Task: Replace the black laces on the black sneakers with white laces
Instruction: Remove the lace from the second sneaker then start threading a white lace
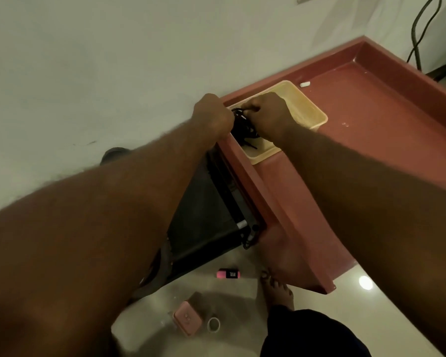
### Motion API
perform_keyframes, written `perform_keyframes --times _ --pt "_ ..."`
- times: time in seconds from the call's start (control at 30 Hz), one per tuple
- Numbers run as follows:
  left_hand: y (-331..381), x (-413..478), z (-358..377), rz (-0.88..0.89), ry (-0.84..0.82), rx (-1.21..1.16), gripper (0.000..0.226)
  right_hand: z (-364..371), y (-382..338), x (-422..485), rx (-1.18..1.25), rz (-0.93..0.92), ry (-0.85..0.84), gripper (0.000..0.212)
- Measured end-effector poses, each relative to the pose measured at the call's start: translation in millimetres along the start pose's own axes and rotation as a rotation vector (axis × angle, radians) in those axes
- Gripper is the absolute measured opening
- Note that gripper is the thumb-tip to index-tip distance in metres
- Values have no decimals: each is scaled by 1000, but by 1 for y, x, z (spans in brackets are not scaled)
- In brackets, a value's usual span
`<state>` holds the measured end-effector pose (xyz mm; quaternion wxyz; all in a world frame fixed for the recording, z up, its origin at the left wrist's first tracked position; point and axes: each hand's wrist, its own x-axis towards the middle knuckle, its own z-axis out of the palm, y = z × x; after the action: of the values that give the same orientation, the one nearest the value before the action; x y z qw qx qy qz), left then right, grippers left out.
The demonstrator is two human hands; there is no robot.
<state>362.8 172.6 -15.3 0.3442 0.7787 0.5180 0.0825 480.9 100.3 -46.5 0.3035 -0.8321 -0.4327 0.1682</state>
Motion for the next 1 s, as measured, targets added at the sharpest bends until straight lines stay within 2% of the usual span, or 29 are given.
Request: perform_keyframes --times 0.1,0.23,0.33,0.43,0.5,0.53,0.67,0.73,0.8,0.9,1.0 --pt "-7 3 -1 10 -53 29 22 9 -3 0 -82 -10 82 27" --pt "-5 -8 -7 9 -99 -14 22 21 -13 0 -247 -3 42 24" --pt "-7 -22 -25 -5 -44 -103 18 22 -21 -10 -143 -57 59 28" --pt "-13 -36 -45 2 3 -173 24 33 -27 -18 -37 -84 -69 59" --pt "-18 -45 -57 4 18 -192 26 41 -31 -25 -107 -58 -168 82" --pt "-21 -50 -63 10 19 -188 24 43 -32 -27 -153 -35 -196 83" --pt "-35 -64 -83 84 23 -99 26 39 -33 -27 -192 -1 -269 82" --pt "-42 -69 -92 128 28 -52 31 32 -34 -26 -144 -7 -281 74" --pt "-47 -75 -102 144 37 -51 34 23 -36 -26 -38 -8 -186 53" --pt "-52 -81 -114 187 78 -33 37 9 -37 -26 16 49 -47 39" --pt "-55 -88 -119 205 100 -28 37 4 -38 -34 -53 24 -147 37"
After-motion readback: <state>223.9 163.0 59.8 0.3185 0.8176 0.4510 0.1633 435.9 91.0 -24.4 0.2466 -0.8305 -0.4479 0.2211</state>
